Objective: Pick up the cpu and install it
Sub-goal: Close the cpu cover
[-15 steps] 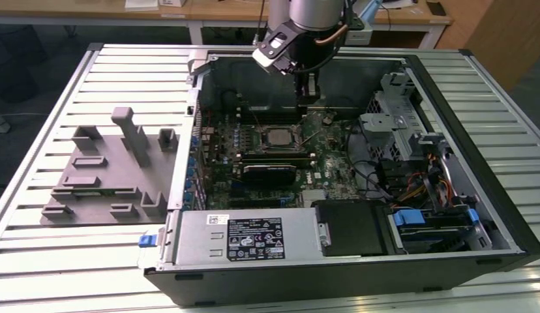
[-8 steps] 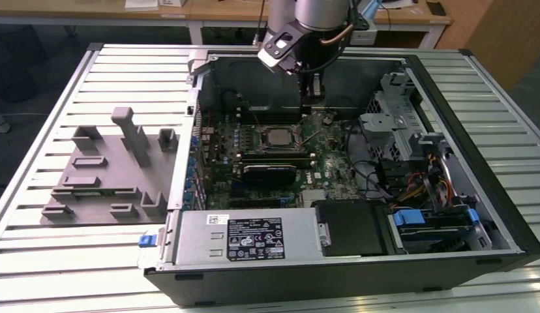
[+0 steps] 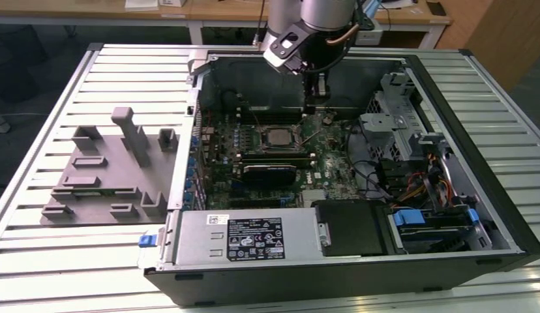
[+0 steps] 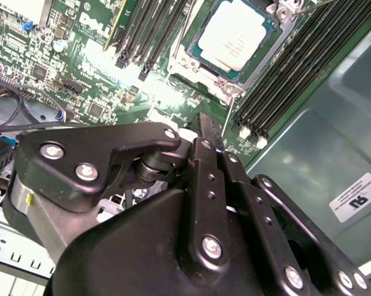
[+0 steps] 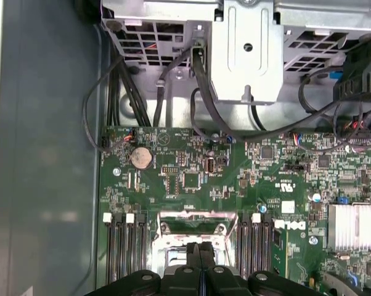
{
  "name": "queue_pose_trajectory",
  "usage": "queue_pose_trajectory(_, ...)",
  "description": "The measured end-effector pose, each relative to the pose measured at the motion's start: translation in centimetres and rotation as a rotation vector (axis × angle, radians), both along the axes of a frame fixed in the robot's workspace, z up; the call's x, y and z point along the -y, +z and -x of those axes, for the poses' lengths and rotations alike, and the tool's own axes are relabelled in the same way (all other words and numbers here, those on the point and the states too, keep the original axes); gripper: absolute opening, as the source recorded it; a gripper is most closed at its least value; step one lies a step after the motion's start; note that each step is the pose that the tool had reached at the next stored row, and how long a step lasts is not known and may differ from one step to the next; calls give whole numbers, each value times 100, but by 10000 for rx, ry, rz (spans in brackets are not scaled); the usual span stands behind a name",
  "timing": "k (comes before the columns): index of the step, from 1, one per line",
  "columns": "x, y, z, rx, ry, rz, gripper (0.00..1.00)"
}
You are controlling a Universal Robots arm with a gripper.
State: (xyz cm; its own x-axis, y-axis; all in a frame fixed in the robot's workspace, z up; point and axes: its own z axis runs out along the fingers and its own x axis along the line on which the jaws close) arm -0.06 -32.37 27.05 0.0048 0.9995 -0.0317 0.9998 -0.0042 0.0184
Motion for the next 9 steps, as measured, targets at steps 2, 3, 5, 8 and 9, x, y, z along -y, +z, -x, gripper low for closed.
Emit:
queue_pose_trajectory(2, 0, 0, -19, 0, 0, 0, 11)
queue_pose_trajectory(3, -1, 0, -27, 0, 0, 0, 11)
queue_pose_trajectory(5, -1, 0, -47, 0, -1, 1, 11)
queue_pose_trajectory(8, -3, 0, -71, 0, -2, 0, 11)
queue_pose_trajectory(9, -3, 0, -79, 0, -2, 0, 11)
